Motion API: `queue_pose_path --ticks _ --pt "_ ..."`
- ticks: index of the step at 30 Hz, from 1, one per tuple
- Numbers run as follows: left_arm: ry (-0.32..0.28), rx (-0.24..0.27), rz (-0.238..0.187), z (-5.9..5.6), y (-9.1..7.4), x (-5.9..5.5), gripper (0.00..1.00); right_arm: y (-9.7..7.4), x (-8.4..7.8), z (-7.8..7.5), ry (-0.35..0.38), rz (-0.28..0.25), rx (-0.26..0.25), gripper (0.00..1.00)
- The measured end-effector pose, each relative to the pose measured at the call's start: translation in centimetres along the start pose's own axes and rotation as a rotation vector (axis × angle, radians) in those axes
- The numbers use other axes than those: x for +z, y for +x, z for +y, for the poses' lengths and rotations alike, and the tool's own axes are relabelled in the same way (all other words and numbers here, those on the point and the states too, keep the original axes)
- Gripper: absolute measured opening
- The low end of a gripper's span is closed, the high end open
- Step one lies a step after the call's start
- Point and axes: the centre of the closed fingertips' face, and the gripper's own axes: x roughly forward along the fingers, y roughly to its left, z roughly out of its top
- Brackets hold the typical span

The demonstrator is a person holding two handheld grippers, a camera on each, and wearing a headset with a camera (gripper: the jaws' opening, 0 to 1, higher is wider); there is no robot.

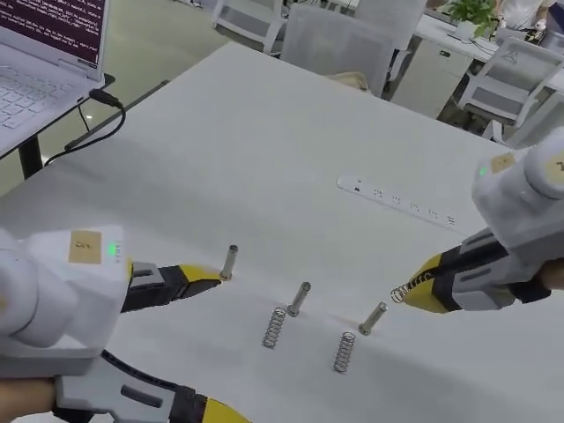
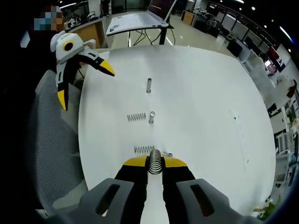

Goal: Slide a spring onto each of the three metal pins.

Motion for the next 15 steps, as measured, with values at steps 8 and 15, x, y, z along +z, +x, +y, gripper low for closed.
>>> queue_pose_path --ticks 8,15 --pt "0.001 0.003 0.003 -0.1 -0.1 -0.1 0.83 1.6 -0.8 -1.6 0.002 0.063 0.027 0.08" --pt "0.001 0.01 0.007 0.0 -0.2 -0.1 0.83 3.1 -1.8 -2.4 -0.003 0.117 0.052 0.08"
